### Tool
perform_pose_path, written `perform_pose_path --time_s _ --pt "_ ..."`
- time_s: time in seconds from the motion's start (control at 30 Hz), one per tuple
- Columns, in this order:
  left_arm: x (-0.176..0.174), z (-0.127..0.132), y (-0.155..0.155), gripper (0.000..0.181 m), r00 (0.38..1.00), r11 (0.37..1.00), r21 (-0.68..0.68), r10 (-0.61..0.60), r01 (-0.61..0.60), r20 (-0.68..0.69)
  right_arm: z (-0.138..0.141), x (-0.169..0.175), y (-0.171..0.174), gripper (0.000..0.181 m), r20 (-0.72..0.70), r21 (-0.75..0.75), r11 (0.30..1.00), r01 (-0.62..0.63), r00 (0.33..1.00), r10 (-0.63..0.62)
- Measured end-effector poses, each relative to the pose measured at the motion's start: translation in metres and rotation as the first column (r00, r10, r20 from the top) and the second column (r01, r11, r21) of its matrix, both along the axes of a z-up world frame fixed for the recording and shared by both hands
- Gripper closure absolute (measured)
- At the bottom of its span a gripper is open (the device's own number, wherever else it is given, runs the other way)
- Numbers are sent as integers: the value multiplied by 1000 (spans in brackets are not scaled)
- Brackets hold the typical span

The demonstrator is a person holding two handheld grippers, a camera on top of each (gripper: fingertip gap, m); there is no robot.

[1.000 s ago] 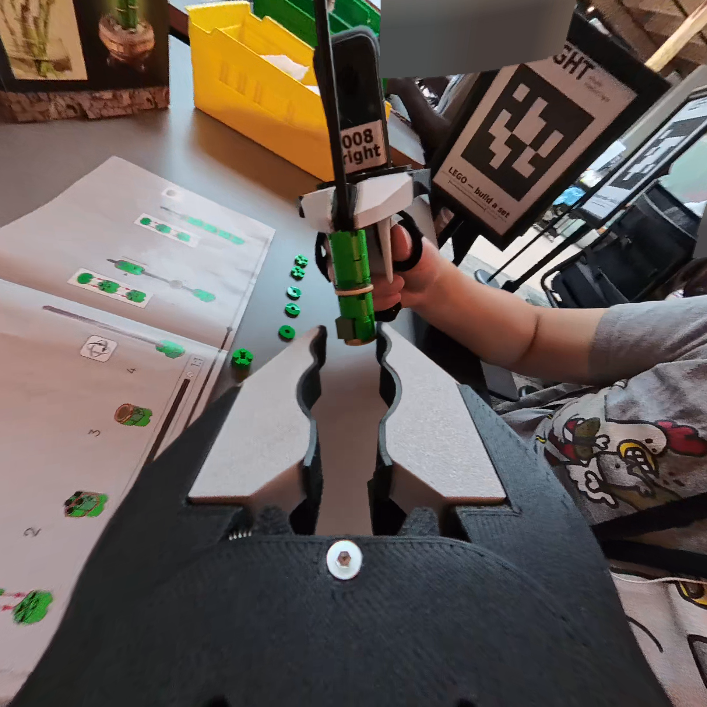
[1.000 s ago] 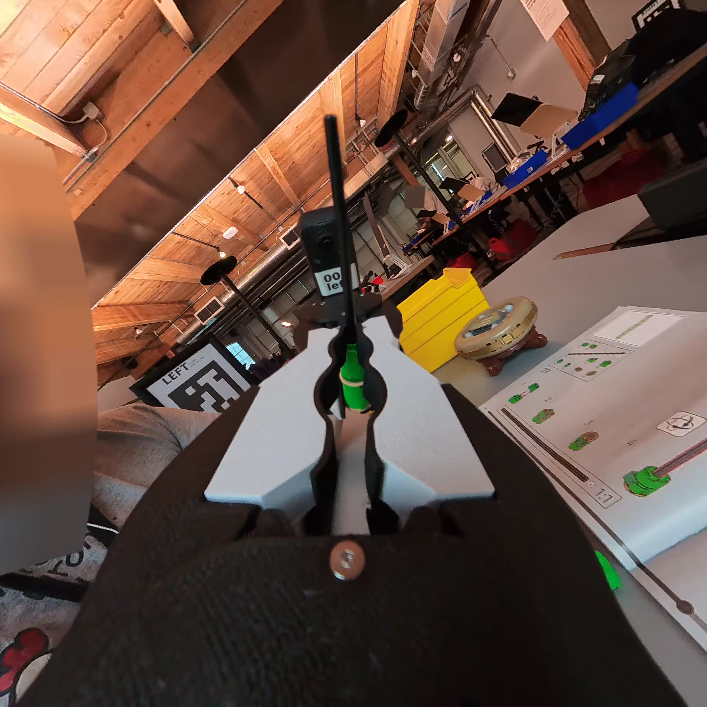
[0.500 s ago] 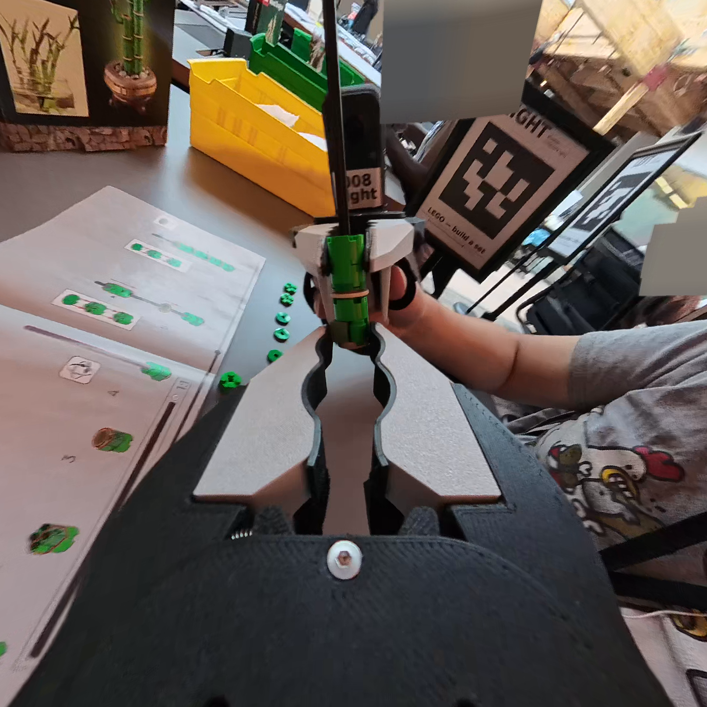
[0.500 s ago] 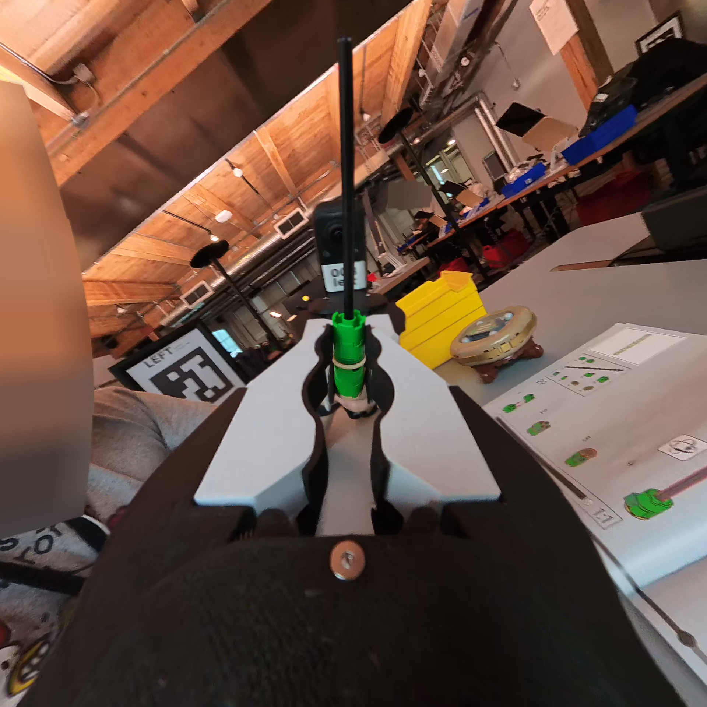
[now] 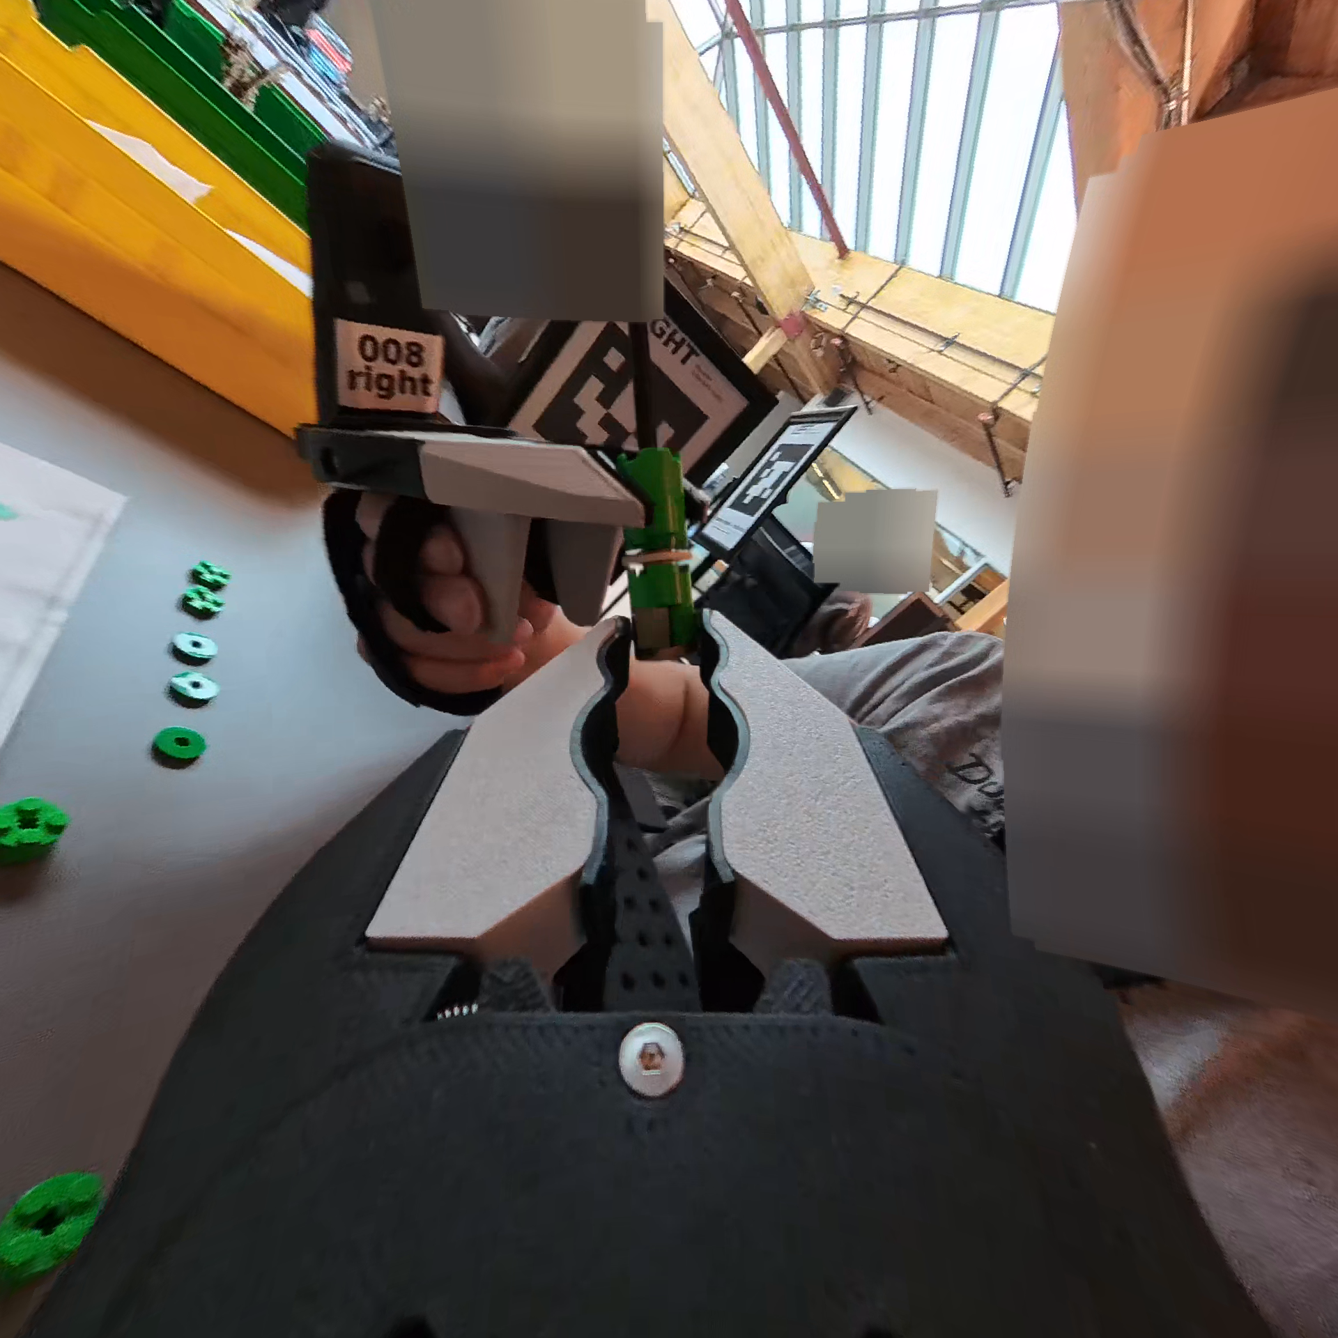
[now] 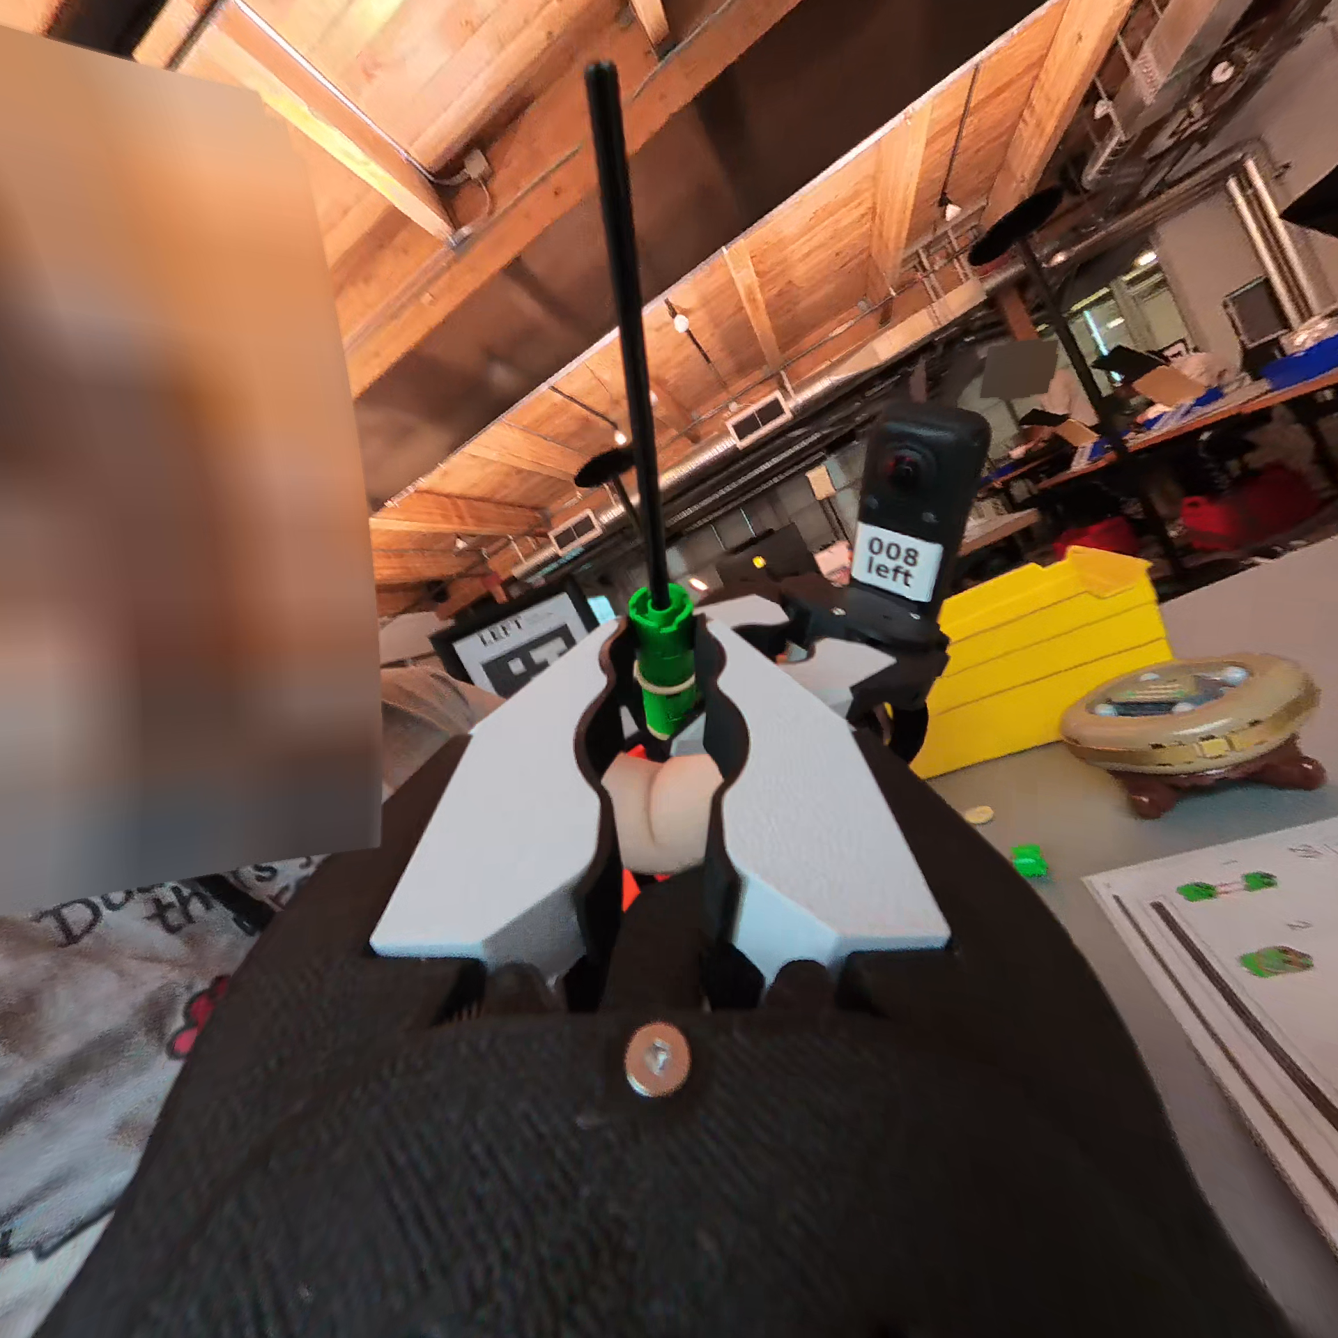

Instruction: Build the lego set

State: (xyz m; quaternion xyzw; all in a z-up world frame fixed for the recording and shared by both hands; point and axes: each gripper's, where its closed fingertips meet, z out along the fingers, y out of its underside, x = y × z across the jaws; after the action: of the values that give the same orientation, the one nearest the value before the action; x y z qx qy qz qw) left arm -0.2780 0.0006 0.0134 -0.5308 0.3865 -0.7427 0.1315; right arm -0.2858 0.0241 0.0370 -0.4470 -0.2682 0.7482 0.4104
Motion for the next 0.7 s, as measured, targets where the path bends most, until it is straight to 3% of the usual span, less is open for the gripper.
perform_pose_path --time_s 0.03,0.23,0.47,0.57,0.7 --pt "0 1 2 162 1000 1000 17 18 -18 4 -2 -2 -1 166 29 13 1000 10 1000 -11" --pt "2 -5 -2 167 999 985 166 46 -43 -15 -4 -6 -6 166 66 63 998 18 998 -22" --pt "-4 8 -21 166 991 993 -7 -121 122 63 5 -7 -24 166 28 149 988 -32 999 28" --pt "0 6 -12 166 997 998 12 -55 54 55 3 -5 -13 166 25 84 996 -3 1000 1" --pt "4 -7 5 167 996 985 153 86 -83 -13 -6 -6 4 166 62 5 999 54 997 -54"
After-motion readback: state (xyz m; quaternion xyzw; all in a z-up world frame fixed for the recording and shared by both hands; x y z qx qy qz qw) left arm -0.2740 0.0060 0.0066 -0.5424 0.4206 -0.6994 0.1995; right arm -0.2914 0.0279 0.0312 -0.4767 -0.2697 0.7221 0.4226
